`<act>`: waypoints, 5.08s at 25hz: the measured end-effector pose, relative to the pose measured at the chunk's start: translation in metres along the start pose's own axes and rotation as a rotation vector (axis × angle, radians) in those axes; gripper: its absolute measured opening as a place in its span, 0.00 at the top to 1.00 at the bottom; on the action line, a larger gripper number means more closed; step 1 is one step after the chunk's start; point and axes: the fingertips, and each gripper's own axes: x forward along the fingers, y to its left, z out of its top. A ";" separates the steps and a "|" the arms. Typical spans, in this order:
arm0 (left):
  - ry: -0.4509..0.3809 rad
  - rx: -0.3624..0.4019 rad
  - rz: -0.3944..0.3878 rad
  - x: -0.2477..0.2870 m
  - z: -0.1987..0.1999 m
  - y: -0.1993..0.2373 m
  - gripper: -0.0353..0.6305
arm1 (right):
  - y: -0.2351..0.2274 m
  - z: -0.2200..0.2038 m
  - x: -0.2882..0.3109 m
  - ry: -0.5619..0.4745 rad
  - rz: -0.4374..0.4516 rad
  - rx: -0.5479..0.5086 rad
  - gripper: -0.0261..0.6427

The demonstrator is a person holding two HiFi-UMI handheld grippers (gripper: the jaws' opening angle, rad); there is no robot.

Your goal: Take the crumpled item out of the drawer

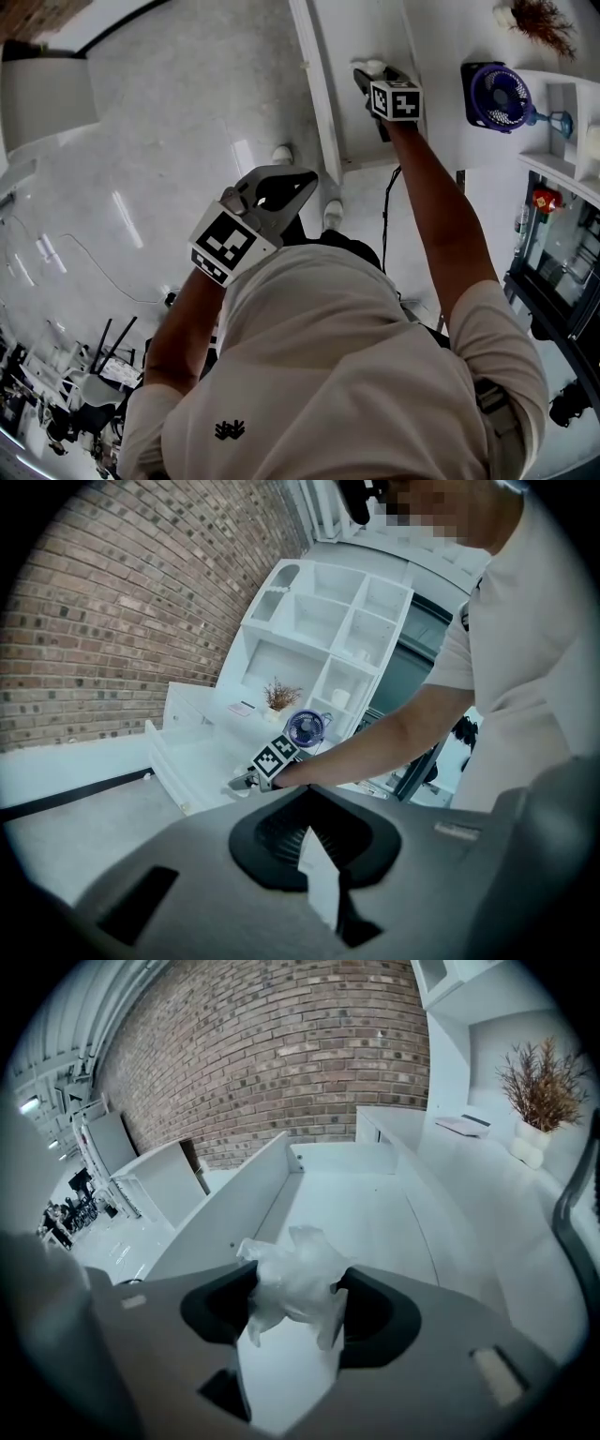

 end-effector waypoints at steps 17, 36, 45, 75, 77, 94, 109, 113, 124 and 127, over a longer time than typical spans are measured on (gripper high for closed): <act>-0.034 0.066 0.022 0.022 -0.009 -0.094 0.94 | 0.021 -0.005 -0.099 -0.107 0.106 -0.084 0.59; -0.076 0.125 0.064 0.025 -0.012 -0.206 0.94 | 0.052 -0.038 -0.251 -0.241 0.216 -0.136 0.60; -0.093 0.145 0.096 0.027 -0.018 -0.243 0.94 | 0.063 -0.055 -0.320 -0.291 0.247 -0.179 0.61; -0.079 0.128 0.132 0.039 -0.046 -0.290 0.94 | 0.089 -0.109 -0.458 -0.367 0.328 -0.216 0.62; -0.077 0.131 0.133 0.042 -0.044 -0.289 0.94 | 0.087 -0.109 -0.460 -0.370 0.331 -0.215 0.62; -0.072 0.135 0.151 0.046 -0.043 -0.287 0.94 | 0.095 -0.115 -0.472 -0.381 0.373 -0.226 0.63; -0.075 0.129 0.159 0.050 -0.047 -0.289 0.94 | 0.101 -0.122 -0.485 -0.394 0.407 -0.230 0.63; -0.078 0.127 0.159 0.052 -0.045 -0.289 0.94 | 0.101 -0.122 -0.485 -0.395 0.407 -0.233 0.63; -0.074 0.118 0.163 0.056 -0.044 -0.284 0.94 | 0.097 -0.120 -0.484 -0.398 0.402 -0.248 0.63; -0.073 0.115 0.163 0.056 -0.044 -0.283 0.94 | 0.096 -0.119 -0.483 -0.395 0.400 -0.251 0.63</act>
